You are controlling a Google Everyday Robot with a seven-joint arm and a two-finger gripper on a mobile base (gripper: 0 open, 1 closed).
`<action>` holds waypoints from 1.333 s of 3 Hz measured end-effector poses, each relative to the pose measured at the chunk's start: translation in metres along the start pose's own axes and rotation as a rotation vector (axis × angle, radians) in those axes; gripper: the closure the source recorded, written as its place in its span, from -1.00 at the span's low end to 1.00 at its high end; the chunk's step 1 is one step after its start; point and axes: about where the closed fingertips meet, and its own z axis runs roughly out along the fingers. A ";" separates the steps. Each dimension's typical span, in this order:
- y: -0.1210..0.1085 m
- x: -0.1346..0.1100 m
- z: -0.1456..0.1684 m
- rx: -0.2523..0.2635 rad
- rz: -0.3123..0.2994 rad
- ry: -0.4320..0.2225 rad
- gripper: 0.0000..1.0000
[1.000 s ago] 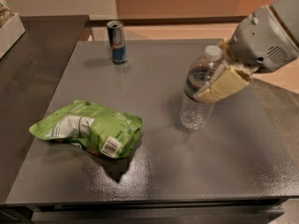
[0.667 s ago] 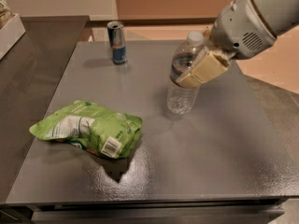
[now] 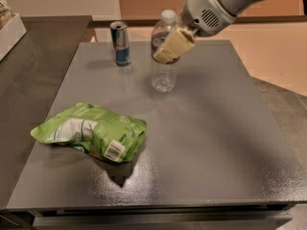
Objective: Move water bottle near redbull can
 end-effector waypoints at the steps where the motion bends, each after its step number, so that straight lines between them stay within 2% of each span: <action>1: -0.037 -0.014 0.022 0.034 0.046 0.034 1.00; 2: -0.068 -0.021 0.040 0.056 0.089 0.072 1.00; 3: -0.089 -0.028 0.061 0.060 0.119 0.099 1.00; 4: -0.098 -0.035 0.086 0.045 0.136 0.113 1.00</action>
Offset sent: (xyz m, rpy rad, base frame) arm 0.1245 0.0265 -0.0101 -0.0773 0.0547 -0.1837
